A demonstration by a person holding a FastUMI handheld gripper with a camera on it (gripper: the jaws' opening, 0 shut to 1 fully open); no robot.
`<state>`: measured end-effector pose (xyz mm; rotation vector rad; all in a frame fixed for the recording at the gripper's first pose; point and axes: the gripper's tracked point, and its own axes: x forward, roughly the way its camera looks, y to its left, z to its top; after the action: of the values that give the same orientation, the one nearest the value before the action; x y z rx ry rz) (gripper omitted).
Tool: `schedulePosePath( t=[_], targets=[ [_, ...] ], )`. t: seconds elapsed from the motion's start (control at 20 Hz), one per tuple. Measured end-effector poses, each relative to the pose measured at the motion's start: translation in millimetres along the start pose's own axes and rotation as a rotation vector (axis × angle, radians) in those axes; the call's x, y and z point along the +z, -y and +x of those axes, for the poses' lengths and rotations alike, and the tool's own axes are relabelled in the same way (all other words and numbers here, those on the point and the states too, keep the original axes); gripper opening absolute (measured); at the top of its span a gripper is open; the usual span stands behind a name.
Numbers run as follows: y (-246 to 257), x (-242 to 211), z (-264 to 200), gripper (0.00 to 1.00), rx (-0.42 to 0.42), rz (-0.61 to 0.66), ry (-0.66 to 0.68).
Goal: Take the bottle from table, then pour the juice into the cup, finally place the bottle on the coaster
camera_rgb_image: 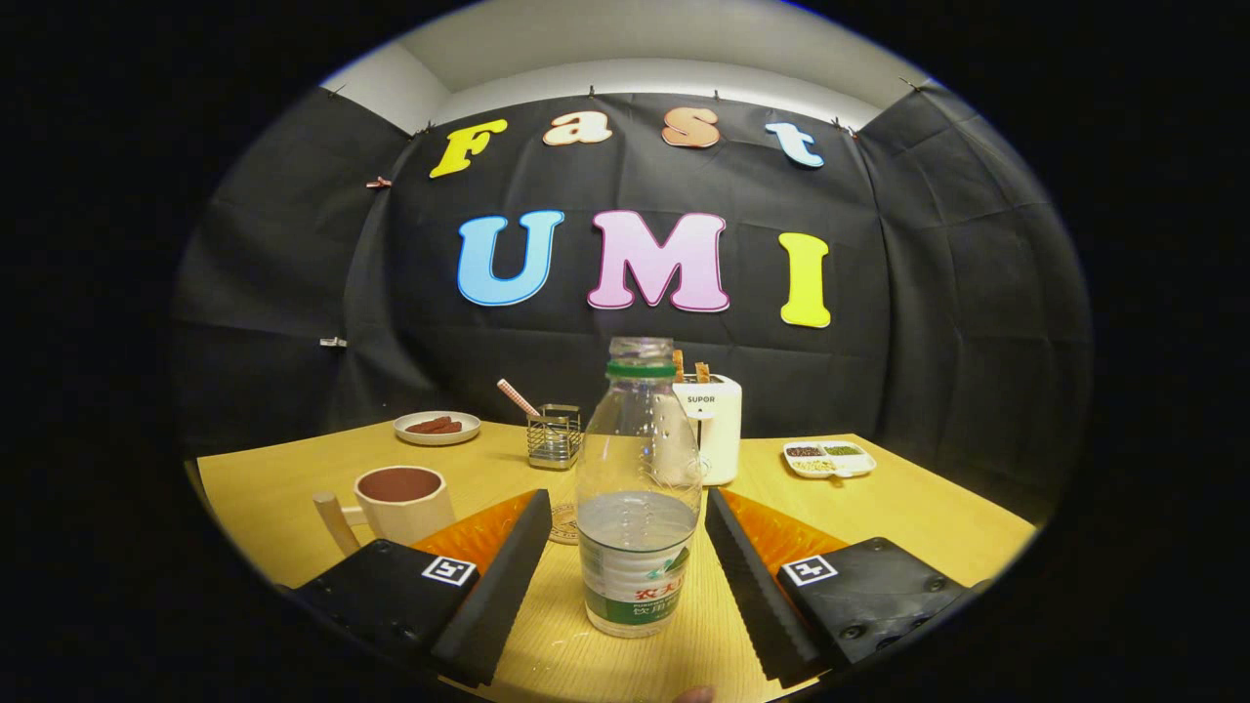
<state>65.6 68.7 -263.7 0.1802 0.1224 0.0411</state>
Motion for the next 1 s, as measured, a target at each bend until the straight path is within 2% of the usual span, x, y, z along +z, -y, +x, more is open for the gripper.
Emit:
schedulePosePath(
  t=[0.15, 0.25, 0.3, 0.45, 0.75, 1.0],
  targets=[
    [5, -12, 13, 0.96, -0.02, 0.007, 0.004],
    [6, -12, 20, 0.89, -0.03, 0.005, 0.01],
    [6, -11, 24, 0.77, -0.022, 0.004, 0.006],
    [3, 4, 24, 0.72, -0.016, -0.078, 0.0],
    [-28, 56, 23, 0.72, 0.075, -0.483, -0.009],
    [-54, 50, 25, 0.69, 0.154, -0.857, -0.06]
  ],
)
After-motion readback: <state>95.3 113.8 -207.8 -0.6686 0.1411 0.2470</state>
